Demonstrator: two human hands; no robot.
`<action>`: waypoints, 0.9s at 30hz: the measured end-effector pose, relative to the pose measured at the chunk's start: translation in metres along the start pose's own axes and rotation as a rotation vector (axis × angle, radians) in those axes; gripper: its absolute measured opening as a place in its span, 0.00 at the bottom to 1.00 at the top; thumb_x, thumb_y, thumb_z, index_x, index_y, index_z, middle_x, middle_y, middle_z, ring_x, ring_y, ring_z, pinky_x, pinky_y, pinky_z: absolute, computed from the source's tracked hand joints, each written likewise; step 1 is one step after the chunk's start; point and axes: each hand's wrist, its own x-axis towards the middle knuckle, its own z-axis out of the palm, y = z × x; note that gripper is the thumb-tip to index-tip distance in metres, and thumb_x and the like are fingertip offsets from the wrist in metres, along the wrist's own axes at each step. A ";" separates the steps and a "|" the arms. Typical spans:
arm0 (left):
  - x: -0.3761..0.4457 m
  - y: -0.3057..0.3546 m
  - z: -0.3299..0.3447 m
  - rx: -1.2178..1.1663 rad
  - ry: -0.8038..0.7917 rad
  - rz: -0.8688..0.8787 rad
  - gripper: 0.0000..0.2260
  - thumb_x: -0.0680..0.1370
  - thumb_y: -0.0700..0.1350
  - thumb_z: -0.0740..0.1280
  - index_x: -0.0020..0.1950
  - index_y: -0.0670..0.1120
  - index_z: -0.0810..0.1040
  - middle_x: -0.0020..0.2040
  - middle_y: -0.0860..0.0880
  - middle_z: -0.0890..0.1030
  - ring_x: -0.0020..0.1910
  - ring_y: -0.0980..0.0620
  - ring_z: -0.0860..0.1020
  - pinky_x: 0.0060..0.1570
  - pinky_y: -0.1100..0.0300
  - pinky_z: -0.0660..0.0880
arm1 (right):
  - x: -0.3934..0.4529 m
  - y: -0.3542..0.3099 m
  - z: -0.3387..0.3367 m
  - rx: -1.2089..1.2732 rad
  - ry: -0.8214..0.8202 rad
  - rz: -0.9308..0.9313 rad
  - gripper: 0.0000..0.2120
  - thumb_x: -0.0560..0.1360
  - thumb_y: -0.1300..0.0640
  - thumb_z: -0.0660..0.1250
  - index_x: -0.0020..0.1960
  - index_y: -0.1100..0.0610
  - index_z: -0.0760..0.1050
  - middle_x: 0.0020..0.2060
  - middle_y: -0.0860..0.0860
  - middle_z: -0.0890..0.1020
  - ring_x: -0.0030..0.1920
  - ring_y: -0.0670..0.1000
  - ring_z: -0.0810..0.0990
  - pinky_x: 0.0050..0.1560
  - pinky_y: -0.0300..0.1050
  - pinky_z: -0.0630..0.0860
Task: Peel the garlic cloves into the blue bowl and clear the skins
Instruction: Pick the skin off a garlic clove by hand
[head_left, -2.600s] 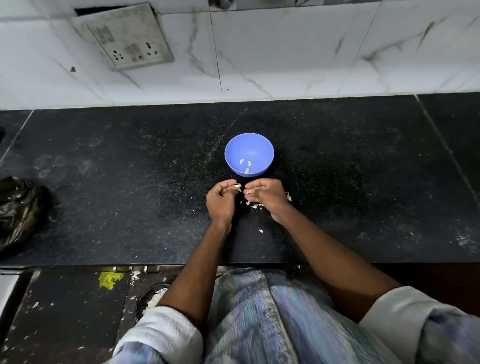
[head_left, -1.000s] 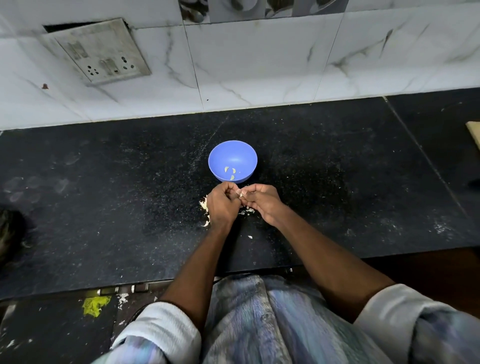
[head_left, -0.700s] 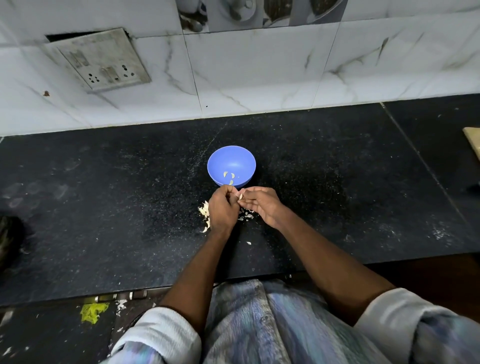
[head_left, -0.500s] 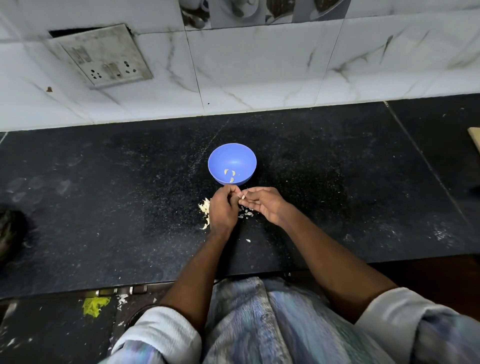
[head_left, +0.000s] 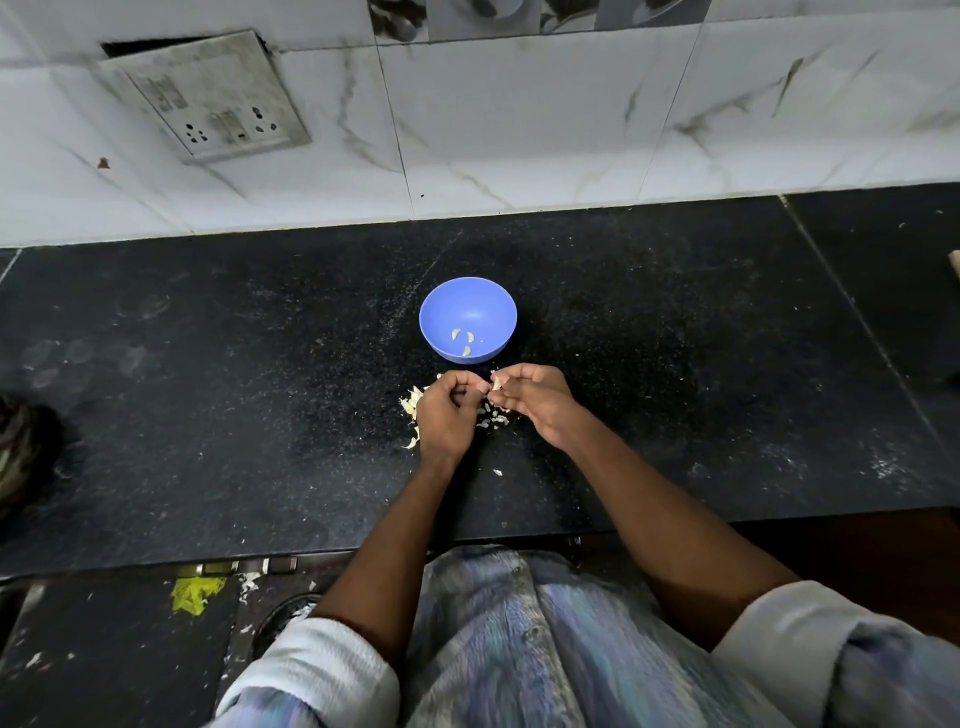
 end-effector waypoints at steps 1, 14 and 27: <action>0.000 0.000 0.000 -0.016 0.004 -0.016 0.02 0.80 0.39 0.73 0.48 0.44 0.85 0.42 0.51 0.87 0.39 0.53 0.84 0.44 0.58 0.81 | 0.000 0.000 0.000 -0.032 0.004 -0.013 0.07 0.81 0.65 0.68 0.56 0.68 0.79 0.48 0.61 0.85 0.42 0.52 0.86 0.48 0.40 0.84; 0.002 0.002 -0.002 0.062 0.013 0.017 0.02 0.78 0.43 0.76 0.47 0.48 0.89 0.39 0.56 0.87 0.38 0.55 0.85 0.43 0.57 0.83 | 0.000 0.001 0.000 -0.138 0.004 -0.099 0.10 0.78 0.66 0.72 0.57 0.70 0.80 0.48 0.64 0.86 0.45 0.54 0.86 0.51 0.45 0.84; -0.001 0.002 -0.005 0.146 0.070 0.172 0.05 0.76 0.45 0.74 0.44 0.49 0.90 0.38 0.54 0.86 0.37 0.57 0.82 0.39 0.60 0.78 | -0.001 -0.001 0.003 -0.229 -0.032 -0.150 0.01 0.78 0.66 0.71 0.50 0.64 0.82 0.41 0.57 0.86 0.39 0.50 0.84 0.46 0.42 0.83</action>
